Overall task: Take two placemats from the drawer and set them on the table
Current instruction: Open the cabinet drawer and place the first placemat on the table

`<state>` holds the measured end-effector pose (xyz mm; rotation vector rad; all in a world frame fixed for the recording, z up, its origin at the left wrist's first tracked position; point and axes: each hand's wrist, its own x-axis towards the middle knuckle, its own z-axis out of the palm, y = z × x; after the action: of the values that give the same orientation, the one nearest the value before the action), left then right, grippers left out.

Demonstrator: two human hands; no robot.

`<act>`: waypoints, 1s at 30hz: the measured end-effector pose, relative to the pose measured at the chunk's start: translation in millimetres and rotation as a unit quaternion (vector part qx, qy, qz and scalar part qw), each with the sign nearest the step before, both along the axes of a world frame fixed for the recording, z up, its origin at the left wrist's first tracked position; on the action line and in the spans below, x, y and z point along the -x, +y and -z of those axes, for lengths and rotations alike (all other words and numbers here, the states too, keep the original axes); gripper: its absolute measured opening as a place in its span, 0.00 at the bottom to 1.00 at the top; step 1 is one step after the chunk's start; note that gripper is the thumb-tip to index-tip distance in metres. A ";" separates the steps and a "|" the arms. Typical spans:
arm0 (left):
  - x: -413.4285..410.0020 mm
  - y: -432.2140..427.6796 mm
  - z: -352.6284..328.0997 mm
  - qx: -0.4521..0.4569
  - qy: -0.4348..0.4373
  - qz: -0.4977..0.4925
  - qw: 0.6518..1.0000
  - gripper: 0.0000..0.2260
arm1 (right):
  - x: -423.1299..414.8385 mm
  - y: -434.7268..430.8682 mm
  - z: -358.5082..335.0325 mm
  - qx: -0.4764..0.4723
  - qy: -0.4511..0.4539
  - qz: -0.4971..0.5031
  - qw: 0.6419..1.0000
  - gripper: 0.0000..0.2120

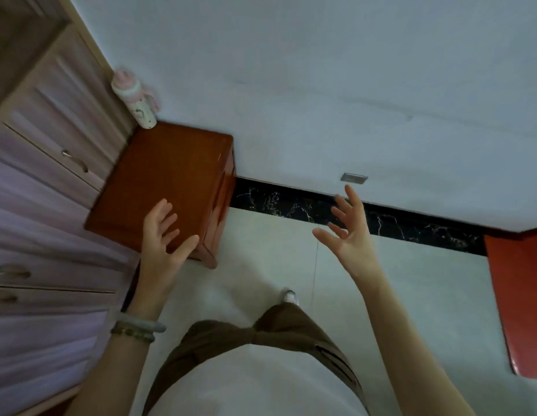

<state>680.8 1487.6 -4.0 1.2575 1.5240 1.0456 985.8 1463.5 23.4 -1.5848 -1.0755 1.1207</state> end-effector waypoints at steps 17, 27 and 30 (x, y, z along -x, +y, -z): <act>-127.0 81.5 35.1 0.030 -0.080 -0.192 0.978 0.32 | -104.7 183.2 18.7 0.048 -0.058 -0.222 0.972 0.43; -165.6 157.5 60.0 0.018 -0.081 -0.366 0.927 0.31 | -89.2 332.3 35.7 0.066 -0.079 -0.385 0.917 0.41; -176.4 174.2 53.2 0.012 -0.065 -0.389 0.919 0.31 | -84.6 363.0 33.4 0.066 -0.073 -0.421 0.902 0.41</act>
<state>857.3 1661.8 -57.2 0.5175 1.9705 1.5568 1070.3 1826.4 -10.0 -1.3203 -1.9199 1.6700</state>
